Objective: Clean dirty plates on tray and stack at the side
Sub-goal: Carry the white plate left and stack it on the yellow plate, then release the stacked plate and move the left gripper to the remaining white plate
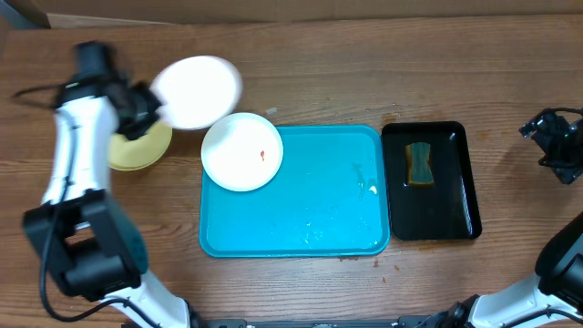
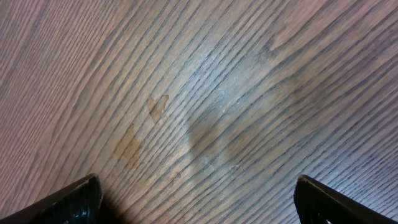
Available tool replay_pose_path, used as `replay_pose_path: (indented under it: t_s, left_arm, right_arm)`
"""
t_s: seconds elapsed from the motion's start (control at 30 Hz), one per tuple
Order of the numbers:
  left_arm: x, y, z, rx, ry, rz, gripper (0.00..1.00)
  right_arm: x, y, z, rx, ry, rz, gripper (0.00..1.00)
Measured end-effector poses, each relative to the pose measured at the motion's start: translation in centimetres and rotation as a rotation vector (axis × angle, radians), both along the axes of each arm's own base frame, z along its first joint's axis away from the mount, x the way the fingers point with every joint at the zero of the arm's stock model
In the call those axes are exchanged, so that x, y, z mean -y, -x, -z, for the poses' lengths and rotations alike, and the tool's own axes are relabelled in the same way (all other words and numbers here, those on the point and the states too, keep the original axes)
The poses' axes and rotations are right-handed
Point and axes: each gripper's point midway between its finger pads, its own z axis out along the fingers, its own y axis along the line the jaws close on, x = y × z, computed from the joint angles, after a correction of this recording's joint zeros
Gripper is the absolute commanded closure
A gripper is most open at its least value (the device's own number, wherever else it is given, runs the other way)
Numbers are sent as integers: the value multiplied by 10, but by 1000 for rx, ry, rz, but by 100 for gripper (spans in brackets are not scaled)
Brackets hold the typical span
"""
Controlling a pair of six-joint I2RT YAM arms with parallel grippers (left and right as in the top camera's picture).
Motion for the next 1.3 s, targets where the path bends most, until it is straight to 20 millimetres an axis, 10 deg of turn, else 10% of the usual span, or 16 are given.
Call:
replay_pose_path:
  t_s: [0.23,0.53,0.73,0.9,1.3]
  left_arm:
    - [-98,35,2,-25,-52,-245,96]
    - [-128,45,12,-57,-131,-313,96]
    - [-130,43,48,-125,-121,-308,91]
    - [-127,42,66,-155,-92,-299,16]
    - [-29,28,51,-85,269,-9,31]
  right_arm:
    - [0,0,0,0,1,0,0]
    - [0,0,0,0,1,0,0]
    - [0,0,0,0,1,0,0]
    - [0,0,0,0,0,0,0]
    - [0,0,0,0,1,0,0]
